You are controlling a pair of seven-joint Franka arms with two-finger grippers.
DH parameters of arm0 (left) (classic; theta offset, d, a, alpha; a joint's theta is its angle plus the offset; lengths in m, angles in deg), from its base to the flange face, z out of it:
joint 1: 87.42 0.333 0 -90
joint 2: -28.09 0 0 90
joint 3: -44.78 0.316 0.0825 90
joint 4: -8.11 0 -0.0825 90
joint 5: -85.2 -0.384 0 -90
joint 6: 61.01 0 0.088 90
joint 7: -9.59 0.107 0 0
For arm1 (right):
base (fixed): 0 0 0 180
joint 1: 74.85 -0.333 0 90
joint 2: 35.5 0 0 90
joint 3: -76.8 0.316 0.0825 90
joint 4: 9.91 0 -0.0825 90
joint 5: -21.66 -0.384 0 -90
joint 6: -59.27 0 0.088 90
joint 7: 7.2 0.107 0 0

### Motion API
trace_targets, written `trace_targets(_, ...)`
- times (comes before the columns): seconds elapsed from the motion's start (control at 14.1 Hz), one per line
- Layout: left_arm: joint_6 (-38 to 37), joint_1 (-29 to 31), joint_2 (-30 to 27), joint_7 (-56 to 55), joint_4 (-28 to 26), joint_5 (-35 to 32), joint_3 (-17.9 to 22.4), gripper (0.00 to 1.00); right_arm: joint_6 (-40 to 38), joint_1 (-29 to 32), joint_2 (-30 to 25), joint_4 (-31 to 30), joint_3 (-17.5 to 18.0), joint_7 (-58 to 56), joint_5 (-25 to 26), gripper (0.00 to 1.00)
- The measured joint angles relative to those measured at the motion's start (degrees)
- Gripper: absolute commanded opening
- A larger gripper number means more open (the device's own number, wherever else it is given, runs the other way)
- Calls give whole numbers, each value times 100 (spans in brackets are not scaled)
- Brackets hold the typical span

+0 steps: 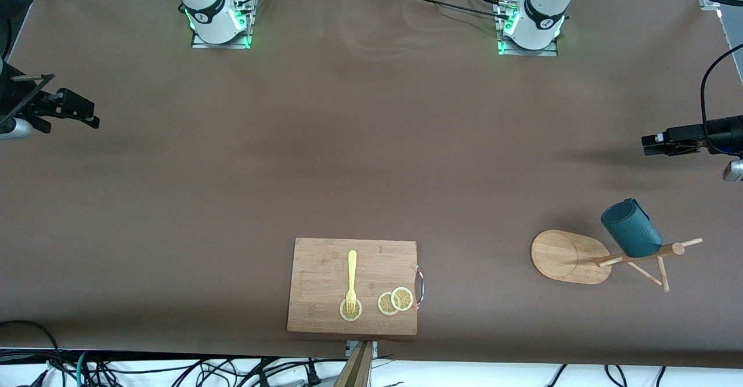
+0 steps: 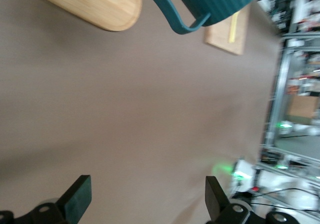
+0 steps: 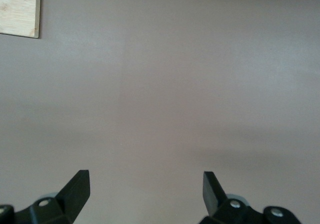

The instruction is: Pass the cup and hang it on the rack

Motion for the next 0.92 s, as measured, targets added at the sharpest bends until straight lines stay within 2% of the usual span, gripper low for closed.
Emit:
trace_targets(0.43,138,-197,-149,-2008,1001,-1782,-1094,100,2,0,0,0,0,0,0,100)
trace_targets(0.71,205,-397,-164,-3003,1473,-2688,-1601,100,2,0,0,0,0,0,0,100)
trace_targets(0.92,221,-573,-188,-3208,1902,-3422,-1906,100,4,0,0,0,0,0,0,100)
